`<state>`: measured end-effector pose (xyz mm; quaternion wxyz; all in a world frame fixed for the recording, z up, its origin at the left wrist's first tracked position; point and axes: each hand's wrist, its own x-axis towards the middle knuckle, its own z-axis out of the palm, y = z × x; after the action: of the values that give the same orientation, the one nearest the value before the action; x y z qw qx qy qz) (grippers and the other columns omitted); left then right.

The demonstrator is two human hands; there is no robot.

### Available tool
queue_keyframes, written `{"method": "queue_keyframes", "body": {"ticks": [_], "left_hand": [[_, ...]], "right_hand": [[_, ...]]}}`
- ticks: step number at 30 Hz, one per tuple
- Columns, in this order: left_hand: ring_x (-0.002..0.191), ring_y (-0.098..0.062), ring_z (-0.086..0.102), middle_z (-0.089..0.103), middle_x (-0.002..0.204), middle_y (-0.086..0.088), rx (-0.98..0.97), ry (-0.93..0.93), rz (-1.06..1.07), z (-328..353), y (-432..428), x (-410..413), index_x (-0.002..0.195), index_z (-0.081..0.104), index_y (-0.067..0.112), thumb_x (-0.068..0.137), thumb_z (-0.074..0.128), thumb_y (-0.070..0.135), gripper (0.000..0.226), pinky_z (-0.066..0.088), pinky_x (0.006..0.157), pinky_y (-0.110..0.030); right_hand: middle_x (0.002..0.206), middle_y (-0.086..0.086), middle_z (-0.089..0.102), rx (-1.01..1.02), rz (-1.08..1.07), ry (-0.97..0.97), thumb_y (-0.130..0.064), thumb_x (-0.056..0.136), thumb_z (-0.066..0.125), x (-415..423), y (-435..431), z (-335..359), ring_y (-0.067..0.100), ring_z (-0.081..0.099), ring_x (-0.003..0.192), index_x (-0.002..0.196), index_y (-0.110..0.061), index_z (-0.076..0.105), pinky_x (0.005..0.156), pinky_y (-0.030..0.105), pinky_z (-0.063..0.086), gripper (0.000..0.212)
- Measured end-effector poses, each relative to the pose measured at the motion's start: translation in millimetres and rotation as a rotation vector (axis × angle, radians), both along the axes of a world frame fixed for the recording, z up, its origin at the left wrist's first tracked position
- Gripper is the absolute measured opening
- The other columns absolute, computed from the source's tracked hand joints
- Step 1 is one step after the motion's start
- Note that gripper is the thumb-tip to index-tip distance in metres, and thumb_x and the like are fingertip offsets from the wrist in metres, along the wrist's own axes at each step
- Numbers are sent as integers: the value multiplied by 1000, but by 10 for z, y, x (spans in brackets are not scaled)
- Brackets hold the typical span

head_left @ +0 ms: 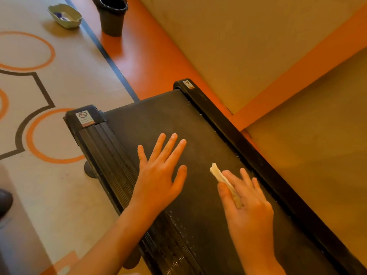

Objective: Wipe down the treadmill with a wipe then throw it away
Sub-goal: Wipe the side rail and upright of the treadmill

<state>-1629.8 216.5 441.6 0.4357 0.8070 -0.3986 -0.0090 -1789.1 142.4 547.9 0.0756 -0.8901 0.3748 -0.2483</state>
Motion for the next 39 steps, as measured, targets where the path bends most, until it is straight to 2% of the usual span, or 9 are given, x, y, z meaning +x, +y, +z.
{"method": "queue_keyframes", "body": {"ticks": [10, 12, 14, 16, 18, 21, 30, 34, 39], "left_hand": [[157, -12, 1, 26, 167, 4, 21, 98, 59, 719, 204, -102, 157, 34, 31, 103, 44, 43, 57, -13, 117, -58], [157, -11, 0, 26, 167, 5, 0, 98, 91, 844, 268, -61, 157, 34, 31, 102, 44, 42, 57, -14, 116, -57], [157, -10, 1, 26, 167, 6, -12, 82, 111, 966, 350, -41, 157, 33, 32, 102, 44, 42, 57, -13, 117, -58], [157, -9, -2, 24, 167, 7, -16, 59, 102, 1103, 412, -43, 158, 32, 33, 102, 44, 42, 58, -13, 118, -58], [156, -8, -5, 24, 167, 6, -23, 22, 97, 1265, 460, -47, 158, 33, 32, 102, 44, 42, 58, -15, 117, -57], [155, -10, -4, 26, 167, 3, -27, -22, 95, 1523, 493, -62, 157, 34, 31, 102, 45, 43, 57, -13, 117, -59], [152, -26, 6, 19, 162, -1, 14, -60, 48, 2298, 602, 245, 153, 25, 27, 100, 34, 54, 60, -7, 113, -67], [153, -29, 7, 19, 164, -3, 43, -93, 48, 2525, 678, 544, 154, 24, 28, 99, 37, 54, 62, -8, 112, -67], [155, -25, 1, 16, 168, -2, 122, -115, 61, 2726, 778, 929, 158, 22, 30, 100, 27, 68, 70, -12, 113, -63]], "right_hand": [[126, -6, 51, 80, 93, 19, -35, 97, 66, -203, 667, 596, 31, 47, 127, 122, -20, 69, 101, 65, 35, 29], [129, -4, 54, 55, 192, 101, -49, 94, 56, -151, 782, 779, 30, 52, 124, 122, -23, 68, 97, 62, 45, 41], [146, -5, 48, 9, 320, 437, -77, 89, 29, -56, 856, 968, 19, 42, 129, 138, -31, 50, 100, 53, 46, 70], [142, -12, 58, -89, 406, 578, -73, 97, 1, -53, 930, 1120, 14, 40, 127, 137, -35, 57, 98, 42, 42, 79], [122, -12, 69, -100, 408, 247, -53, 107, 22, -196, 1084, 1220, 23, 55, 121, 123, -33, 68, 93, 43, 45, 53], [130, -21, 56, 62, 312, -136, -44, 95, 53, -187, 1305, 1508, 21, 57, 130, 123, -31, 65, 103, 51, 49, 34], [142, -15, 54, 266, 274, -340, -42, 100, 55, 374, 1393, 2125, 17, 44, 143, 134, -24, 65, 90, 59, 58, 40], [140, -58, 26, 303, 303, -388, -44, 101, 54, 653, 1463, 2324, 5, 27, 146, 139, -29, 57, 89, 61, 59, 41], [137, -63, 18, 281, 333, -393, -49, 102, 50, 948, 1635, 2629, 5, 28, 145, 138, -28, 57, 87, 59, 60, 42]]}}
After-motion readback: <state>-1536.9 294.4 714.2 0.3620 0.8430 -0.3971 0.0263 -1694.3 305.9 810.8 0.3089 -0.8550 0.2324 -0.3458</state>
